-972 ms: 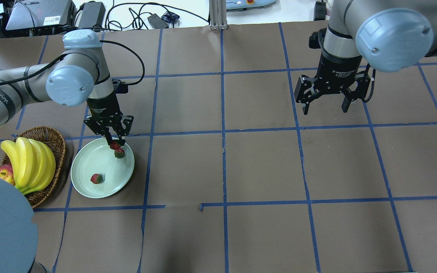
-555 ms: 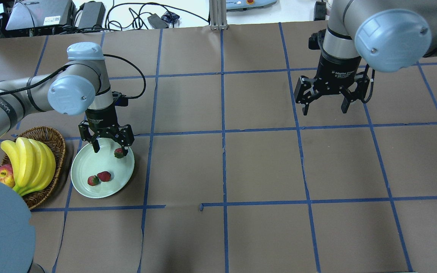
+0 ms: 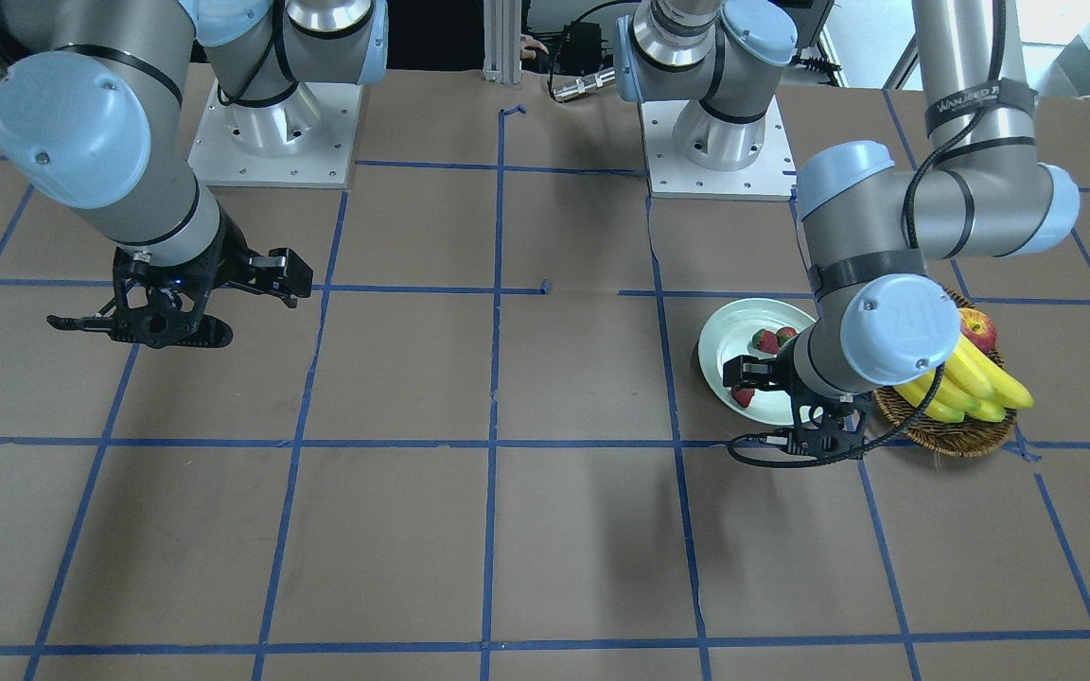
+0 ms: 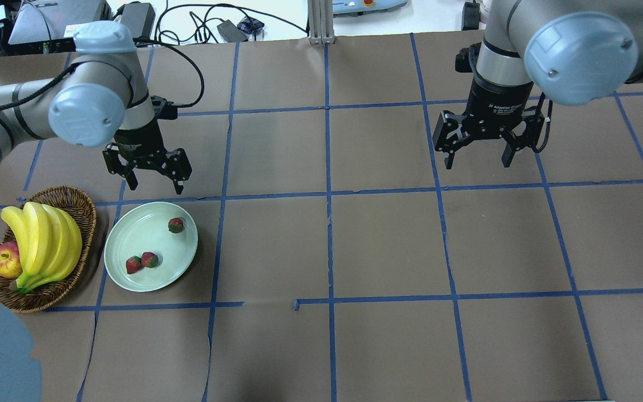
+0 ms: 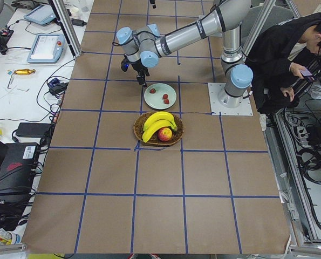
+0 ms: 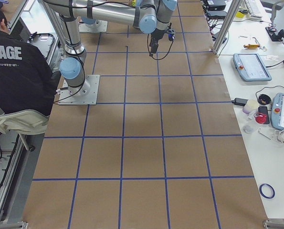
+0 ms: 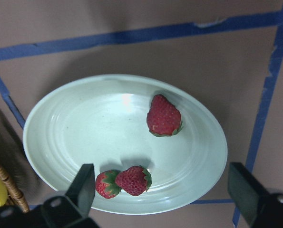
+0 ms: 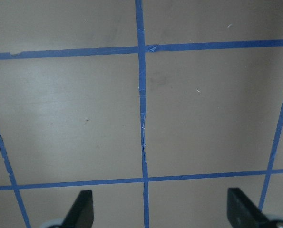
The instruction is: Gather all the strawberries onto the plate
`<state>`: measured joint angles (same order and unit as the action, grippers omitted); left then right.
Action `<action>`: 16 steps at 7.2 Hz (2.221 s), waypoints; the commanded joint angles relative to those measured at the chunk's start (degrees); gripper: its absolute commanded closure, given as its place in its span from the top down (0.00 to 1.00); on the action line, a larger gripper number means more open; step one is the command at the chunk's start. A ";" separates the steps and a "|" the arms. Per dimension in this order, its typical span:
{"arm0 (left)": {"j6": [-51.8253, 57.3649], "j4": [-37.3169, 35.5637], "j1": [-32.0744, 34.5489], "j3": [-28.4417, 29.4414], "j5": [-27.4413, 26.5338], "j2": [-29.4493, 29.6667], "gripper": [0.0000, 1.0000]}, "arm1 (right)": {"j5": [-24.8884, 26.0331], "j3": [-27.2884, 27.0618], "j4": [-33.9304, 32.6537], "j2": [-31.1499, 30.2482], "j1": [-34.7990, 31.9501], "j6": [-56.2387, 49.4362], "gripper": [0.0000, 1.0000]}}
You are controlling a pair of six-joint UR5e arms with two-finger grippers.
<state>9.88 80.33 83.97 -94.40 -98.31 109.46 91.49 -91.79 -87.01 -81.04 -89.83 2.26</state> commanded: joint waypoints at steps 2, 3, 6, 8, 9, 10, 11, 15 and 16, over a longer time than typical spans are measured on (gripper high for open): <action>-0.30 -0.78 3.72 3.95 0.04 -4.50 1.00 | -0.61 -0.05 0.26 -0.35 -0.17 0.47 1.00; -0.47 -0.18 5.05 4.04 -0.04 -6.43 1.00 | -0.44 1.42 0.00 -0.43 0.01 0.47 1.00; -14.74 4.05 5.49 3.61 4.07 -13.21 1.00 | -0.17 2.76 -0.09 -0.26 0.09 0.38 1.00; -14.97 4.40 7.07 3.25 5.67 -14.45 1.00 | 0.00 2.85 -0.27 0.17 0.09 -0.14 1.00; -14.97 4.40 8.04 3.69 5.85 -14.54 1.00 | 0.09 3.11 -0.09 -0.34 -0.08 0.11 1.00; -14.63 4.23 7.87 3.78 5.24 -14.89 1.00 | 0.27 3.72 0.00 -0.70 -0.08 0.20 1.00; -13.14 3.79 8.05 3.78 4.71 -15.06 1.00 | -0.17 5.38 1.21 -1.66 -0.08 0.38 1.00; -13.48 3.87 10.77 3.17 8.38 -14.46 1.00 | 0.09 6.89 3.78 -2.37 -0.61 0.47 1.00; -13.39 3.96 10.77 3.08 8.31 -14.54 1.00 | -0.34 6.89 3.86 -2.54 -0.70 0.56 1.00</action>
<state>-3.52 84.22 94.59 -91.21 -90.70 94.80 91.33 -84.86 -83.22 -83.42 -90.43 2.74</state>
